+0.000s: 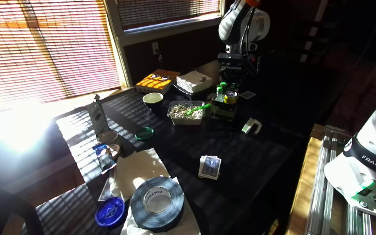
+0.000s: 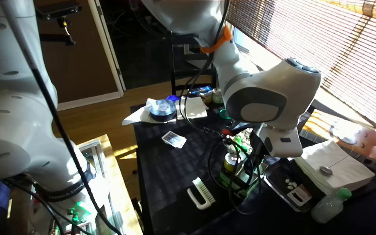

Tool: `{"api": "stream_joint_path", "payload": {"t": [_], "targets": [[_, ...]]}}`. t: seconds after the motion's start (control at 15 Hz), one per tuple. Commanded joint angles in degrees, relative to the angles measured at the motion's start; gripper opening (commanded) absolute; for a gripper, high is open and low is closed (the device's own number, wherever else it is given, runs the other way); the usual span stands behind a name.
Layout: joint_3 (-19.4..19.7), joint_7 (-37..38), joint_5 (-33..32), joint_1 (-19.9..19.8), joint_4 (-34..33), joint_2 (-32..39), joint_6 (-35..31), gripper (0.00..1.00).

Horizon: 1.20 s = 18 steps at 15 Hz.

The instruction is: Pick up the glass bottle from the left side of the table and put it in the box.

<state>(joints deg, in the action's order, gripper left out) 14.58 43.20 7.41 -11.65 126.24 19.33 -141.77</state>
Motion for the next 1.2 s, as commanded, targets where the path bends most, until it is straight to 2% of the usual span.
{"api": "stream_joint_path", "payload": {"t": [0.0, 0.13, 0.53, 0.6, 0.8, 0.93, 1.07, 1.13], "targets": [[-0.2, -0.2, 2.6, 0.5, 0.5, 0.1, -1.2, 0.19], [0.0, -0.2, 2.6, 0.5, 0.5, 0.0, -1.1, 0.55], [0.4, -0.7, 2.9, 0.2, 0.4, -3.2, 1.1, 0.95], [0.6, -0.8, 2.6, 0.2, 0.5, -4.8, 1.9, 0.99], [1.2, -1.9, 1.4, -0.1, 0.1, -10.0, 3.9, 1.00], [0.7, -6.1, 1.6, -0.6, 0.0, -13.8, 5.4, 1.00], [-0.3, -13.9, 2.6, -0.7, -0.2, -16.5, 8.0, 1.00], [0.5, -8.5, 1.0, -0.4, -1.0, -13.1, 5.5, 1.00]]}}
